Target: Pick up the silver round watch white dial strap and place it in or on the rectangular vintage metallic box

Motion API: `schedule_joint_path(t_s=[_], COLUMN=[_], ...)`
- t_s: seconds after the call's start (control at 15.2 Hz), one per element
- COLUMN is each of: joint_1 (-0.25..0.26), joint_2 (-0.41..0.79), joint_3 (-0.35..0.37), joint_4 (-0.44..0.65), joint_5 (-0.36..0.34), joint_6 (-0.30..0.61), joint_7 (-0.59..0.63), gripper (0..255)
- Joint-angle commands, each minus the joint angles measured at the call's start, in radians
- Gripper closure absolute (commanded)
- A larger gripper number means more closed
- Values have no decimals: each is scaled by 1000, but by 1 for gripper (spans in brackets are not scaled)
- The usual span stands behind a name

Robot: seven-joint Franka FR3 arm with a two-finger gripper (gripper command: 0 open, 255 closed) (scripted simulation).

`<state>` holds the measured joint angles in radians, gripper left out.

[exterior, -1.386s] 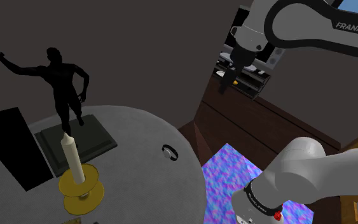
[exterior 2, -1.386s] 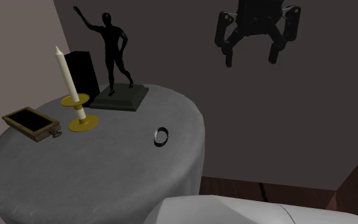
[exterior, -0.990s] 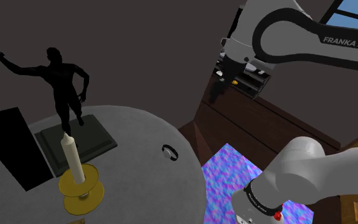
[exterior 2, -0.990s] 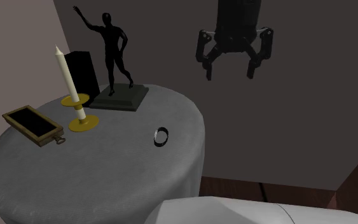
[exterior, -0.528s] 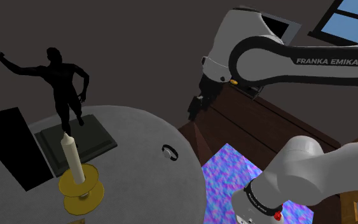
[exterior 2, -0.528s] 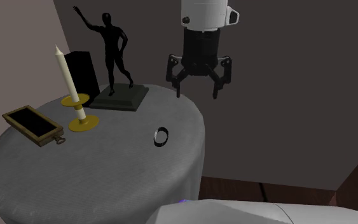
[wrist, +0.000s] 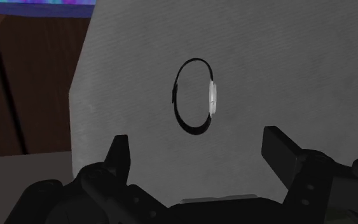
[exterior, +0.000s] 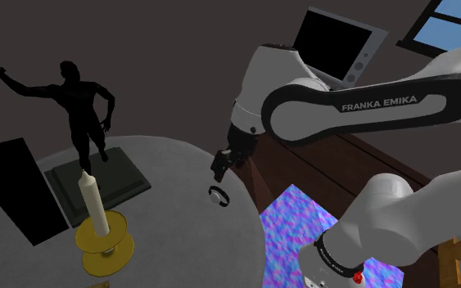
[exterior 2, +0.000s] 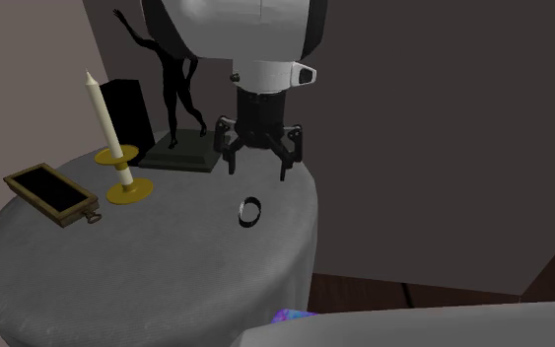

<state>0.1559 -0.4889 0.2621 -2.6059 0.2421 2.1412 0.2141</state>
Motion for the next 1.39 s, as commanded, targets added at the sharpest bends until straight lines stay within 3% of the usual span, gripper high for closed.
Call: schedule_joint_path(t_s=[0.0,0.59,1.06,1.12,1.32], joint_1=[14,23,23,23,23], joint_2=[53,144,144,144,144], joint_3=[27,57,57,57,57], joint_4=[3,-44,-44,-44,-44], joint_5=[29,48,48,48,48], joint_6=[55,194,193,193,193], joint_7=[33,42,42,42,42], gripper=[0,0,0,255,255])
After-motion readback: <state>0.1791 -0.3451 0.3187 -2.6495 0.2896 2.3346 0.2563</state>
